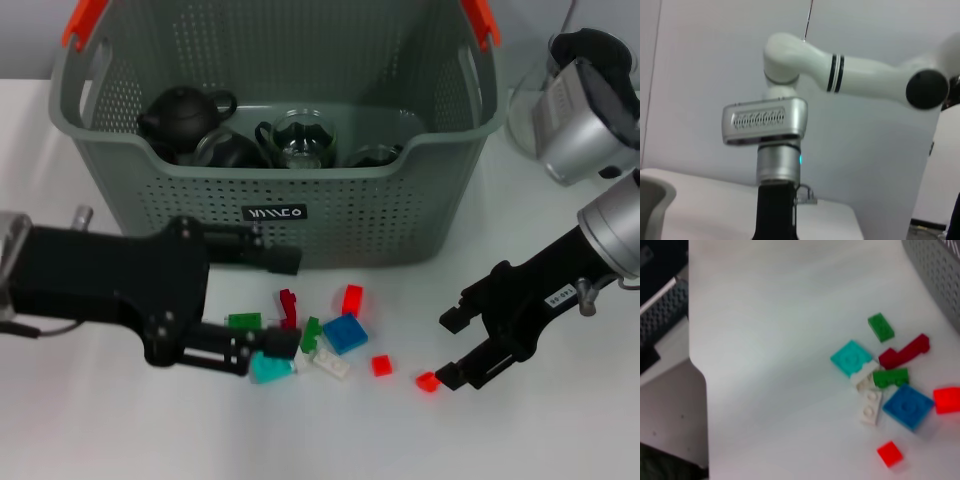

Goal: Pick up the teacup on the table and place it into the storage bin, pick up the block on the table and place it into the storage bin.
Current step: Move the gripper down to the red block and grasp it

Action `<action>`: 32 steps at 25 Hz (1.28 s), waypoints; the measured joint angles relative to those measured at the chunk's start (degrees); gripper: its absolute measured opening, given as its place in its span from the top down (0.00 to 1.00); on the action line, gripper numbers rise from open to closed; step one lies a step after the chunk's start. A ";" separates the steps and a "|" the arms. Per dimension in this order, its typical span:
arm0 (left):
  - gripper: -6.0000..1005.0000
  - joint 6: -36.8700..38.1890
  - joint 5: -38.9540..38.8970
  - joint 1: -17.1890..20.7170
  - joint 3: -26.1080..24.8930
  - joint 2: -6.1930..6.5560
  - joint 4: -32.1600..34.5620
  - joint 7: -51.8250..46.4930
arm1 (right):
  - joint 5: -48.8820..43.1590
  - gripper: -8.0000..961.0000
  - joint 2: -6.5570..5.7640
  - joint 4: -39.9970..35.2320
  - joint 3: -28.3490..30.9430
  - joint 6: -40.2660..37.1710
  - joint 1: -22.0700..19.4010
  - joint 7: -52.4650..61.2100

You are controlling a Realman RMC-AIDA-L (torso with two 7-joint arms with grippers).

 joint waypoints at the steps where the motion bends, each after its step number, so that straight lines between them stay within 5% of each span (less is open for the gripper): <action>1: 0.25 -0.55 0.92 0.00 -0.07 0.00 -1.66 2.40 | -0.44 0.14 -0.01 0.00 -0.70 0.40 0.04 -0.01; 11: 0.26 -8.20 3.68 1.56 -0.38 -1.01 -12.02 17.93 | -4.16 0.14 2.21 -2.42 -8.15 3.39 0.59 -0.86; 32: 0.26 -11.83 3.21 1.48 -2.21 -1.55 -17.15 17.74 | -4.34 0.14 2.47 -9.74 -28.76 10.72 -0.27 -4.47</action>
